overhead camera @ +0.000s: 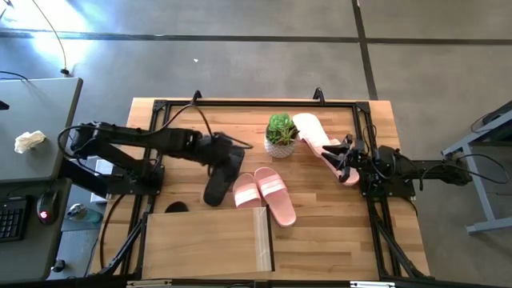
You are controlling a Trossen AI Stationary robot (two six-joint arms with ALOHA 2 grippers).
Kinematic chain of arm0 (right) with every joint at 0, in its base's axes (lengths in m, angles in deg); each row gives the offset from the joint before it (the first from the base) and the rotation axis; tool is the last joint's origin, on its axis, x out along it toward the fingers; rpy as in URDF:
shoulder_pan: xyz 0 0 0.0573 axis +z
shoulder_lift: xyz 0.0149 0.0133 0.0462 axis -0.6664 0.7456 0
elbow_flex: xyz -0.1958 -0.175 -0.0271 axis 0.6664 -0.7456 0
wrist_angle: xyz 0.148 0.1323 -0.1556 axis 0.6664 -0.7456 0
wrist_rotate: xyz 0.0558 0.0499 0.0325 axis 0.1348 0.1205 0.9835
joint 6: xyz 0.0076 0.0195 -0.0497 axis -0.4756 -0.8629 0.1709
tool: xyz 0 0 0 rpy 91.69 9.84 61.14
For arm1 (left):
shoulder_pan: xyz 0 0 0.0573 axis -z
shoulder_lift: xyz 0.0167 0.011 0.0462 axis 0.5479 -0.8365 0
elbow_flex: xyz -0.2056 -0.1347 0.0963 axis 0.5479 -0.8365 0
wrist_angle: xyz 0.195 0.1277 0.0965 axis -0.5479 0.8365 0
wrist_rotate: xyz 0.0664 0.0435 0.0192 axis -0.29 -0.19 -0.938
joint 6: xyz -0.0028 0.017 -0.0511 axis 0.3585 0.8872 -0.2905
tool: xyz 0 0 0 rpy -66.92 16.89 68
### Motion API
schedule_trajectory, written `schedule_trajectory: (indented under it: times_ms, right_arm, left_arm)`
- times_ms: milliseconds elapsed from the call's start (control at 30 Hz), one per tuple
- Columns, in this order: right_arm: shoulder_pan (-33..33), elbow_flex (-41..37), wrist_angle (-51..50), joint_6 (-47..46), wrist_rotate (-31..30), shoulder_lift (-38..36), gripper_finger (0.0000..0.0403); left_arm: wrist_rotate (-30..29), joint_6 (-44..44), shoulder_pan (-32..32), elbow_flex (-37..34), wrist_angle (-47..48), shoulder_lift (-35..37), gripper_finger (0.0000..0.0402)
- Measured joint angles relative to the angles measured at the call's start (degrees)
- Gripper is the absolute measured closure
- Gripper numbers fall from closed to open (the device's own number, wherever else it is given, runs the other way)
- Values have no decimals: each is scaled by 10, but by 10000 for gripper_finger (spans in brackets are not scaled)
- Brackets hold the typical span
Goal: Pick and place slides into the shelf
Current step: Put the black slide under the shelf
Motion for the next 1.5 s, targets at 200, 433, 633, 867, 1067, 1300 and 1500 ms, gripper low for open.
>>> schedule_trajectory:
  times_ms: [200,433,633,867,1067,1300,1500]
  right_arm:
    - [0,0,-9,-2,-2,0,274]
    - [0,0,-19,-4,-2,0,274]
    - [0,0,-19,-14,-3,0,274]
    - [0,0,-22,-30,5,0,274]
    - [0,0,-22,-25,5,0,274]
    - [0,0,-23,-25,5,0,274]
    - [0,0,-24,-25,6,0,274]
  left_arm:
    - [31,20,-52,0,-76,-43,257]
    - [53,-40,-82,1,-77,-120,223]
    - [8,-48,-81,48,-21,-165,231]
    - [-3,-23,-81,106,103,-208,231]
    - [-23,-4,-81,111,146,-226,231]
    - [-61,8,-81,111,197,-226,232]
    - [-88,7,-81,111,263,-226,232]
